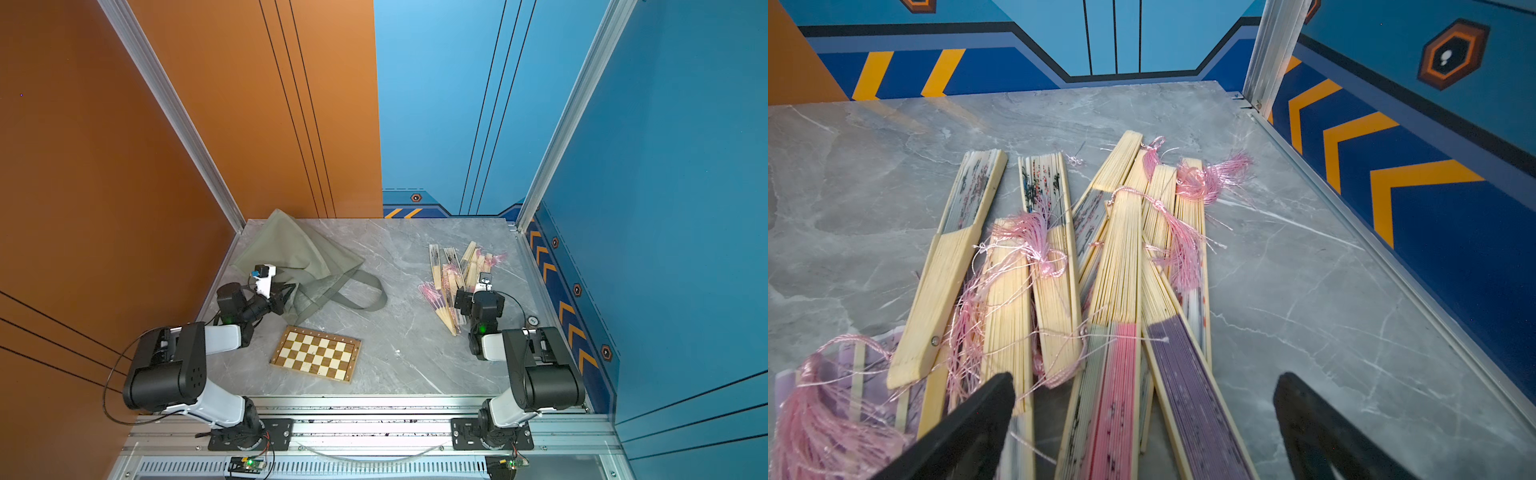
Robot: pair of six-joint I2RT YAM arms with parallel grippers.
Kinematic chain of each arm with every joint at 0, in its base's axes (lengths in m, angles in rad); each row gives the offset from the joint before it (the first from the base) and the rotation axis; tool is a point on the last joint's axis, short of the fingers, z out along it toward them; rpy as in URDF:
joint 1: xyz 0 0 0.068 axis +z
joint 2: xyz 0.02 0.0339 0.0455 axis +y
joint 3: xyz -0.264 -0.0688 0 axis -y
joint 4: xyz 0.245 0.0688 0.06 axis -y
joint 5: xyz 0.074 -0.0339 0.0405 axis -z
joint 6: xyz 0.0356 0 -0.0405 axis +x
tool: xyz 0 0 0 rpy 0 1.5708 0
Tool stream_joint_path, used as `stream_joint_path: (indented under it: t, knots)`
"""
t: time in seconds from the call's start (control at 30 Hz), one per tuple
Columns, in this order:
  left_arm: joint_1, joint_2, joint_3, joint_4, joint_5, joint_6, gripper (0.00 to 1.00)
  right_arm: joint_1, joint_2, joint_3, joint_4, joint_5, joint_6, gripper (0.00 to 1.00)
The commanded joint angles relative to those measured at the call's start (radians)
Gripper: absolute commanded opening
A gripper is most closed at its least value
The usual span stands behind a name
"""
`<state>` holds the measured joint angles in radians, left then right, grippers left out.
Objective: Take out the folding fans from the tote bags
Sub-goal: Place the canvas bag at the center of the board, then reset both arms
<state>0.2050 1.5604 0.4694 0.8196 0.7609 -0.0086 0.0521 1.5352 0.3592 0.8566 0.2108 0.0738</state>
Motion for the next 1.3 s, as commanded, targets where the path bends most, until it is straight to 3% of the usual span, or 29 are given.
stream_joint_path:
  t: [0.0, 0.13, 0.27, 0.33, 0.4, 0.43, 0.47, 0.53, 0.7, 0.9, 0.93, 0.97, 1.0, 1.27]
  knots:
    - [0.013, 0.016, 0.022, -0.003, 0.012, -0.019, 0.11, -0.006, -0.004, 0.018, 0.014, 0.004, -0.009, 1.00]
    - [0.015, 0.017, 0.022, -0.002, -0.008, -0.026, 0.12, -0.006, -0.004, 0.018, 0.014, 0.006, -0.010, 1.00]
    - [-0.005, 0.021, 0.020, -0.007, -0.175, -0.059, 0.16, -0.006, -0.004, 0.018, 0.013, 0.005, -0.010, 1.00]
    - [-0.063, -0.024, -0.020, -0.015, -0.393, -0.042, 0.14, -0.006, -0.004, 0.018, 0.014, 0.006, -0.009, 1.00]
    - [-0.180, -0.054, -0.078, 0.002, -0.686, 0.015, 0.13, -0.007, -0.004, 0.018, 0.014, 0.005, -0.009, 1.00]
    - [-0.218, -0.016, -0.113, 0.111, -0.758, 0.034, 0.16, -0.006, -0.004, 0.018, 0.015, 0.004, -0.010, 1.00]
    - [-0.229, 0.025, -0.150, 0.260, -0.776, 0.047, 0.19, -0.006, -0.004, 0.018, 0.014, 0.004, -0.009, 1.00]
    - [-0.223, -0.024, -0.156, 0.179, -0.772, 0.038, 0.17, -0.006, -0.004, 0.018, 0.014, 0.005, -0.009, 1.00]
    - [-0.181, -0.005, -0.150, 0.204, -0.602, 0.047, 0.14, -0.006, -0.004, 0.019, 0.014, 0.005, -0.009, 1.00]
    - [-0.171, 0.006, -0.140, 0.207, -0.588, 0.040, 0.15, -0.006, -0.005, 0.018, 0.013, 0.005, -0.009, 1.00]
    - [-0.171, 0.006, -0.138, 0.202, -0.584, 0.042, 0.38, -0.007, -0.004, 0.018, 0.013, 0.005, -0.010, 1.00]
    - [-0.171, 0.005, -0.133, 0.192, -0.578, 0.044, 0.89, -0.007, -0.004, 0.018, 0.013, 0.005, -0.010, 1.00]
    - [-0.171, 0.005, -0.125, 0.178, -0.573, 0.045, 0.98, -0.006, -0.004, 0.018, 0.013, 0.005, -0.010, 1.00]
    - [-0.162, 0.006, -0.112, 0.153, -0.551, 0.041, 0.98, -0.006, -0.004, 0.018, 0.013, 0.005, -0.009, 1.00]
